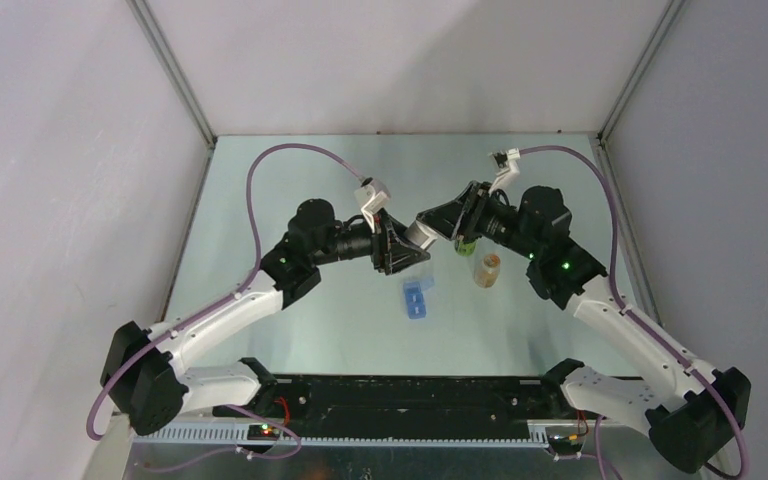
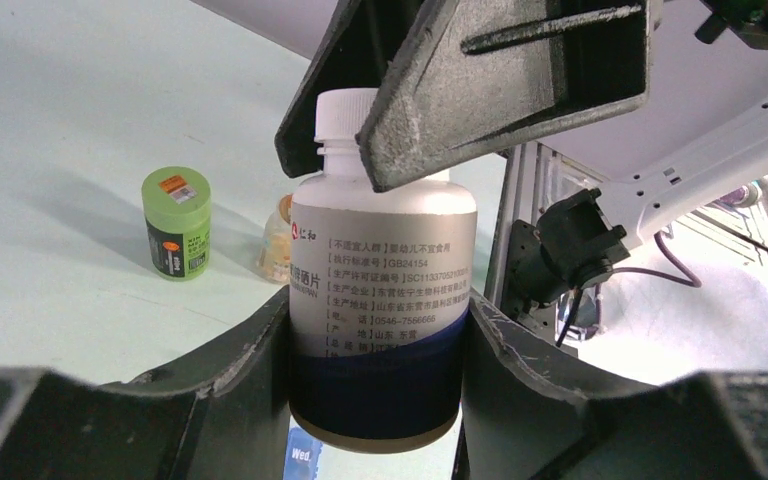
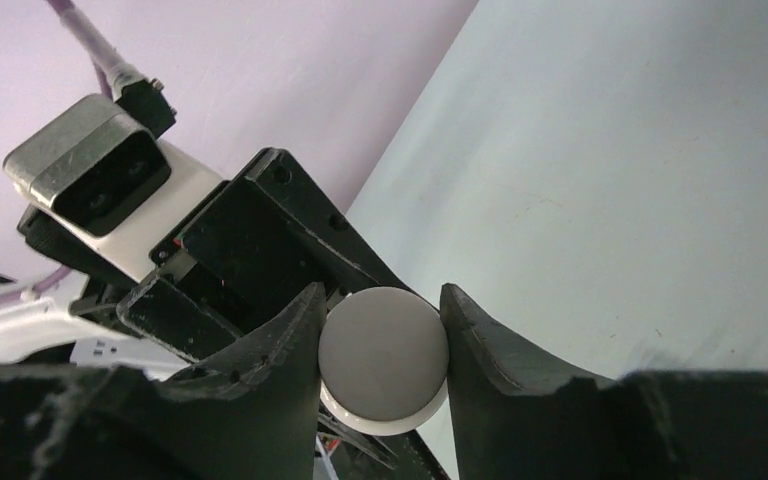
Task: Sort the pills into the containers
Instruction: Unscrew the lid of the pill bottle.
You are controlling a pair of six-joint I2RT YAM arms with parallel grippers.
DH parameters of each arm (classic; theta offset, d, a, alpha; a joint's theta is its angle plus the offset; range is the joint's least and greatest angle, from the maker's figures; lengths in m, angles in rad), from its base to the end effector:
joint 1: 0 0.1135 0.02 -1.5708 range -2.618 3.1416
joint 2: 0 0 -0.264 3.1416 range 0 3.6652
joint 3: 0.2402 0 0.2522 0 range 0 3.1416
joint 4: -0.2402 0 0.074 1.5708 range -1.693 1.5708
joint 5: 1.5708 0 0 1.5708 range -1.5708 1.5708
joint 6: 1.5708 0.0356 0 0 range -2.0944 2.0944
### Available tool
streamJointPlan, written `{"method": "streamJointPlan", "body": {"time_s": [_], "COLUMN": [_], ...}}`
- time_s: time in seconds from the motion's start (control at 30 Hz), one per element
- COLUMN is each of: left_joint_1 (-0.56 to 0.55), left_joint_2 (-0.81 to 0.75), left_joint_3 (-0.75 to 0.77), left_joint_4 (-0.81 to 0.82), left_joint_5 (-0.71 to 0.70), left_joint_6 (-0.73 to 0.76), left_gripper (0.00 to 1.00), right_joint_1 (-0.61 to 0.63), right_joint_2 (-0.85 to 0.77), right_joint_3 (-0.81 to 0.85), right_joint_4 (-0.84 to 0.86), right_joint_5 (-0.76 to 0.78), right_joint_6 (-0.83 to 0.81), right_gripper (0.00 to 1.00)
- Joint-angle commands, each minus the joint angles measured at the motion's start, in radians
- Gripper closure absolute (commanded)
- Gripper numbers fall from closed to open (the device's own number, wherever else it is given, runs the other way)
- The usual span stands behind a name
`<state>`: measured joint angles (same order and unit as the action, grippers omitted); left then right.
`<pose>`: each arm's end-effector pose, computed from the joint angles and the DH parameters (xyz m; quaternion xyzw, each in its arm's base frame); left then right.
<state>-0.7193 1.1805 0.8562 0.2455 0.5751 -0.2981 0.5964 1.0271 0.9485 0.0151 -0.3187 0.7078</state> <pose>0.1937 -0.1954 0.3283 0.3355 0.6485 -0.4989 0.4670 0.1923 0.1440 0.3732 -0.0683 0.7249 0.5020 0.4668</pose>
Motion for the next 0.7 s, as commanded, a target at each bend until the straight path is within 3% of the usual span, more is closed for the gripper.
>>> {"method": "streamJointPlan", "body": {"time_s": [0.0,0.13,0.27,0.4,0.67], "left_joint_1": [0.003,0.004,0.003,0.004,0.004], "left_joint_2": [-0.011,-0.016,-0.029,-0.053,-0.057], "left_joint_3": [-0.006,-0.010,-0.022,-0.048,-0.062], "left_joint_4": [0.050,0.048,0.049,0.103,0.128], "left_joint_5": [0.032,0.094,0.166,0.272,0.281], "left_joint_6": [-0.004,0.002,0.025,0.015,0.008], "left_gripper": [1.00,1.00,1.00,1.00,1.00], "right_joint_1": [-0.068,-0.161,-0.228,-0.270,-0.276], "right_joint_2": [-0.025,-0.013,-0.012,-0.011,0.009], "right_joint_3": [0.045,0.045,0.045,0.045,0.045], "right_joint_4": [0.063,0.099,0.154,0.207,0.274], "right_joint_5": [-0.240,-0.481,-0.616,-0.648,-0.625], "right_joint_6": [-0.123,-0.186,-0.184,-0.127,-0.032], "right_gripper": [0.68,0.67,0.66,0.69,0.73]}}
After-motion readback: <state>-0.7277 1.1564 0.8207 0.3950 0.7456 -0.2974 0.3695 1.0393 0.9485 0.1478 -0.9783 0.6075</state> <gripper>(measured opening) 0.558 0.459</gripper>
